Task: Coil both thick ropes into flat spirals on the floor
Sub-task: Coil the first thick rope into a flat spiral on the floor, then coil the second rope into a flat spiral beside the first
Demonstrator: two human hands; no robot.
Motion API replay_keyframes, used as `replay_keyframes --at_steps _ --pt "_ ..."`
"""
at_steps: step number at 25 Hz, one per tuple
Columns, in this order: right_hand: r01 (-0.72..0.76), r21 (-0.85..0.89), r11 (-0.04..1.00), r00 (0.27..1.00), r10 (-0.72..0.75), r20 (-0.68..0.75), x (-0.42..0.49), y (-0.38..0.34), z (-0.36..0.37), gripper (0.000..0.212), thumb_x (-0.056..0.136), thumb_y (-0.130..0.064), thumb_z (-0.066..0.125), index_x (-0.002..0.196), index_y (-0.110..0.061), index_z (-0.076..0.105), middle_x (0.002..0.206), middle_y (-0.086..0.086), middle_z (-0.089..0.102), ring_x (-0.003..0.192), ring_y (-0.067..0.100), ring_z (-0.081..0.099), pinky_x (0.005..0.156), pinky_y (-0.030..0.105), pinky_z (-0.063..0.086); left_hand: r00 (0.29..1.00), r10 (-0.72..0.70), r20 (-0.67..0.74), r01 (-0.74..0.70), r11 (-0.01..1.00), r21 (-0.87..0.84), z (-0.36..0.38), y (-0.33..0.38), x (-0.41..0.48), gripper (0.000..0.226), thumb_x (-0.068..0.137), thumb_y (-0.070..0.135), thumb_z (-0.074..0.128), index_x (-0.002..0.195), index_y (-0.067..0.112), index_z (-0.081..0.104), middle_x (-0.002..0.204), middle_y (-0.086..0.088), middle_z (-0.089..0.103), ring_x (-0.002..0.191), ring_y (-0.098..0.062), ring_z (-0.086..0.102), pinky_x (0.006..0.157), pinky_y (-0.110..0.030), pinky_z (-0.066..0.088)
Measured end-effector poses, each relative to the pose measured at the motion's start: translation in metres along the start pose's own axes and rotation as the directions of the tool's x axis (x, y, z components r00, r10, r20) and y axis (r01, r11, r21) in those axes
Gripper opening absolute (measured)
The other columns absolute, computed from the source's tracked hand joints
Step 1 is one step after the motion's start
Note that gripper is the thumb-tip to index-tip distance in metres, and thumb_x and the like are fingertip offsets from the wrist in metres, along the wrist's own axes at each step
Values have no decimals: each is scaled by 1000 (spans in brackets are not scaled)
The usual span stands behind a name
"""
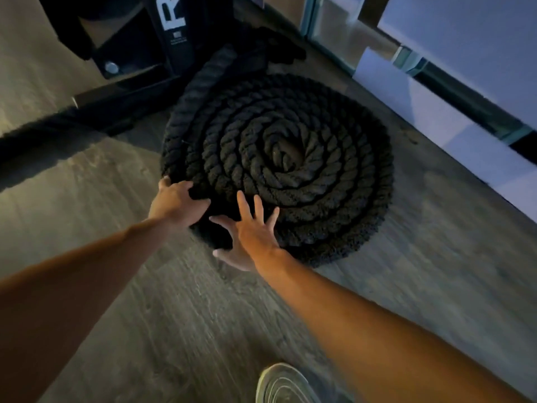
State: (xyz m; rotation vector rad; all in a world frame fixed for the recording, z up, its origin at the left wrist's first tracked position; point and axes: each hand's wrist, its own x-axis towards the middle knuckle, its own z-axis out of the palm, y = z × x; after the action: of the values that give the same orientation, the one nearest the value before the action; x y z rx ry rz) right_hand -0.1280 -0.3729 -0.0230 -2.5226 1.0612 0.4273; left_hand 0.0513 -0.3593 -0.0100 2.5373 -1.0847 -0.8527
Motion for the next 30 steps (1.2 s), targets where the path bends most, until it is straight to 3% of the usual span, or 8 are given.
replay_keyframes --at_steps 4,9,13,16,18,22,25,30 --pt "138 -84 987 989 -143 -49 -11 38 -4 71 79 -61 64 143 -45 39 164 -2 -4 146 43 -7 112 69 4 999 -12 -48 1 973 -229 16 -14 -11 92 71 65 76 145 15 55 159 14 18 127 -25 56 101 -39 51" --pt "258 -117 959 963 -265 -43 -27 109 -21 70 77 -55 69 141 -39 44 164 -3 14 151 32 1 117 60 11 970 215 114 -217 976 13 31 20 -37 77 80 60 73 142 19 56 162 -1 12 136 -28 48 109 -33 42" --pt "215 -53 975 975 -212 63 -27 177 -57 62 71 -56 77 128 -48 54 160 -15 23 151 17 4 116 61 2 911 278 305 -286 958 -21 34 44 -36 86 65 83 62 136 36 62 166 -1 25 151 -13 27 116 -28 31" --pt "131 -39 991 982 -124 139 -27 198 -79 58 62 -45 87 114 -46 60 150 -13 35 147 19 20 115 58 22 859 304 413 -298 951 -80 42 59 -39 82 69 79 67 140 39 58 171 5 3 147 -18 38 116 -32 35" --pt "63 -83 995 989 -50 140 -18 174 -87 54 62 -40 87 111 -41 62 132 -4 43 130 27 38 104 47 38 848 329 416 -359 933 -5 41 61 -44 73 79 68 69 145 39 53 171 7 2 143 -19 43 111 -29 38" --pt "192 -20 981 980 -192 -51 12 62 -83 40 81 -42 66 120 -33 60 117 3 53 116 28 47 93 39 43 884 335 327 -400 903 155 4 11 -57 54 90 52 67 139 31 59 150 1 51 132 -18 53 106 -28 41" --pt "290 105 951 957 -290 -11 18 -29 -58 39 83 -39 63 122 -33 60 122 5 54 120 29 49 96 36 42 934 180 308 -280 904 323 -52 -78 -83 45 90 48 67 130 28 64 133 1 67 121 -19 63 98 -27 46" --pt "518 99 850 845 -526 97 10 -178 -12 41 83 -37 64 124 -31 60 124 6 56 119 29 55 94 34 44 945 -260 196 123 842 525 -154 -238 -184 38 94 46 64 128 29 65 118 -2 72 110 -24 67 89 -27 47"
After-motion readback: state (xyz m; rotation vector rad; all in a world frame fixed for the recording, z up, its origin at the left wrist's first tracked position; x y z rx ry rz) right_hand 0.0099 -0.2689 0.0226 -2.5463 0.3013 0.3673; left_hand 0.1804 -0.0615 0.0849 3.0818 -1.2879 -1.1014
